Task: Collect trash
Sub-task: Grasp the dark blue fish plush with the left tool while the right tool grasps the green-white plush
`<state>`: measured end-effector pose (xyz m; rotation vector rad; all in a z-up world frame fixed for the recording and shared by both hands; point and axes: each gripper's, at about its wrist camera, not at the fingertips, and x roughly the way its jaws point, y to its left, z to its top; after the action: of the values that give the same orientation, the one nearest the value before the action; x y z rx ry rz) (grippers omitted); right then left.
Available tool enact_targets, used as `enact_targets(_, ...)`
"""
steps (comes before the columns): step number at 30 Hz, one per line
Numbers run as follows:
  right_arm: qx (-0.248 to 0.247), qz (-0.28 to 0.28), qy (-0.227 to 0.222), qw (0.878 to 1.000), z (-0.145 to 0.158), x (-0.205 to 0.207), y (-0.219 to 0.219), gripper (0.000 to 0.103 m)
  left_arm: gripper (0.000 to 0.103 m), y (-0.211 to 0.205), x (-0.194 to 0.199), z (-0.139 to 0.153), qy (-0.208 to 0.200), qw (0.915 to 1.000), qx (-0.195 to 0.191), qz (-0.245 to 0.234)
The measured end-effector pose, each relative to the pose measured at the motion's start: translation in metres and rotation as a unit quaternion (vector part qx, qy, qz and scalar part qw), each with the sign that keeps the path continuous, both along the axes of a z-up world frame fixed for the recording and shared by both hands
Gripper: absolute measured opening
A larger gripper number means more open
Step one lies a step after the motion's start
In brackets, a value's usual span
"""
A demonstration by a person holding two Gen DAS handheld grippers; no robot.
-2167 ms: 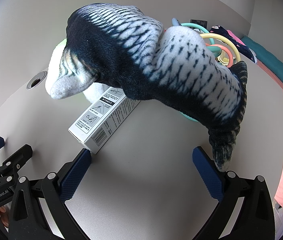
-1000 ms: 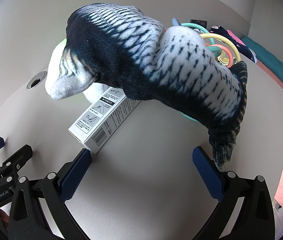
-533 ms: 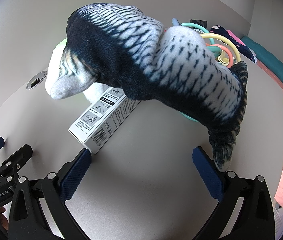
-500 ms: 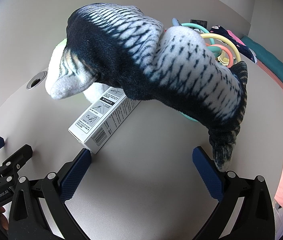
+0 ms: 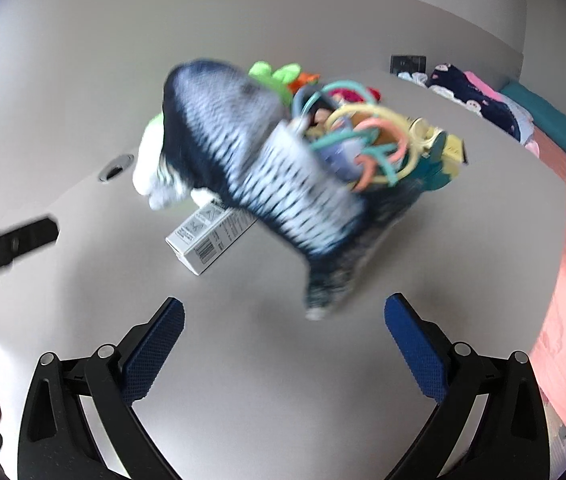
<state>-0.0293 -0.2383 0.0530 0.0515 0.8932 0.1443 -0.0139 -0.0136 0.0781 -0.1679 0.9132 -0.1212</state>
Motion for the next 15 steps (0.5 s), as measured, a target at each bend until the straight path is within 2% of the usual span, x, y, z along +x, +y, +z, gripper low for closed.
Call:
enact_targets(5, 0.008, -0.006, -0.015, 1.0, 0.025, 0.001, -0.022, 0.09, 0.097, -0.037, 0.017, 0.032, -0.001, 0.9999, 0.015, -0.004)
enact_targets(8, 0.003, -0.018, -0.027, 0.999, 0.04, 0.01, -0.038, 0.082, 0.097, -0.056, 0.036, 0.04, 0.006, 0.9999, 0.012, -0.002)
enact_targets(15, -0.002, -0.079, -0.052, 0.996, 0.064, 0.034, -0.068, 0.081, 0.097, -0.098, 0.079, 0.031, 0.036, 0.999, 0.026, 0.009)
